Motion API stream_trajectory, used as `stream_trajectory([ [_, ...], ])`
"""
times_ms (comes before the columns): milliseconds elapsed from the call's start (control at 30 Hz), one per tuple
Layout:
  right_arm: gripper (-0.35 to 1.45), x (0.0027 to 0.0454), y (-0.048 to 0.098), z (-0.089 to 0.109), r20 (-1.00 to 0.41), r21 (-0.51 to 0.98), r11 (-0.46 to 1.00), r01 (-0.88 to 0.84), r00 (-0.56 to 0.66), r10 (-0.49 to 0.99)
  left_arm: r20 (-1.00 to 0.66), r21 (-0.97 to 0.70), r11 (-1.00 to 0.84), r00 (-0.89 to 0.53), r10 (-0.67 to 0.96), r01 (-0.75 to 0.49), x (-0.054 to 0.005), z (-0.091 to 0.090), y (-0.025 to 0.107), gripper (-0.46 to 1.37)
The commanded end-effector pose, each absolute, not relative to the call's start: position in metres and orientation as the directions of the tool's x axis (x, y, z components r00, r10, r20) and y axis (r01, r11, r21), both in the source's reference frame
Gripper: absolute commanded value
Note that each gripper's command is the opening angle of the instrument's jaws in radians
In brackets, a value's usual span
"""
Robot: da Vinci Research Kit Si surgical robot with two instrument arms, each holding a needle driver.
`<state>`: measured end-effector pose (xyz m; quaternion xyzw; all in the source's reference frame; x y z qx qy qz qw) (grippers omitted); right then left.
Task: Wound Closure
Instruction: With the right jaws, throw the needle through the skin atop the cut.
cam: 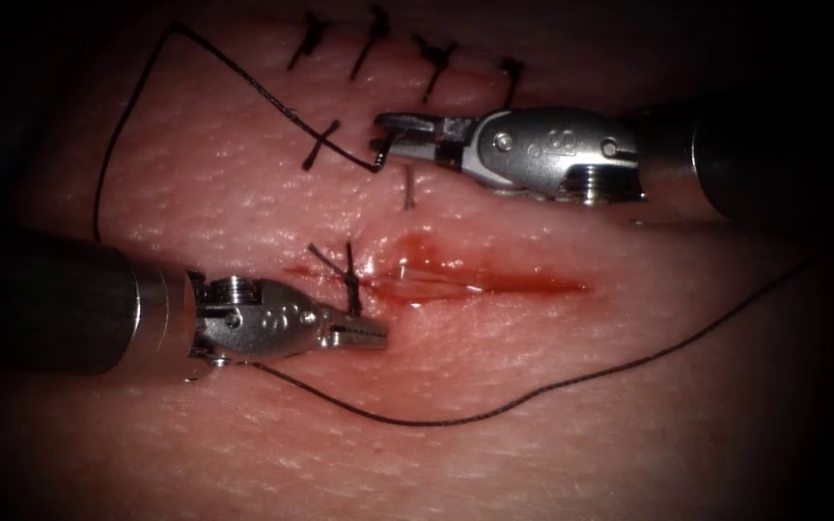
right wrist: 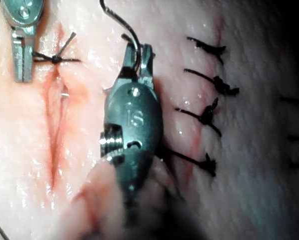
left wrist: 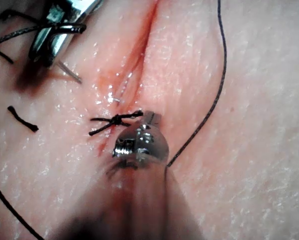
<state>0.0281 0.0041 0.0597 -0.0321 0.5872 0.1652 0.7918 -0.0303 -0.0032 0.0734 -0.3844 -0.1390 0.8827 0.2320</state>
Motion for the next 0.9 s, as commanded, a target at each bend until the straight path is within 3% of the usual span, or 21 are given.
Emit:
stream_trajectory([
  [33, -0.35, 0.0281, 0.0042, 0.0594, -0.939, 0.145, 0.941, -0.305, 0.258, 0.228, -0.615, -0.429, -0.854, -0.597, 0.516, -0.296, -0.0303, 0.0735, -0.0032, -0.35],
  [367, -0.35, 0.0283, 0.0049, 0.0586, -0.948, 0.06, 0.957, -0.285, 0.284, 0.144, -0.615, -0.427, -0.854, -0.597, 0.515, -0.297, -0.0303, 0.0736, -0.0033, -0.35],
  [900, -0.35, 0.0283, 0.0035, 0.059, -0.943, 0.099, 0.96, -0.261, 0.283, 0.174, -0.615, -0.428, -0.854, -0.597, 0.515, -0.296, -0.0303, 0.0736, -0.0032, -0.35],
])
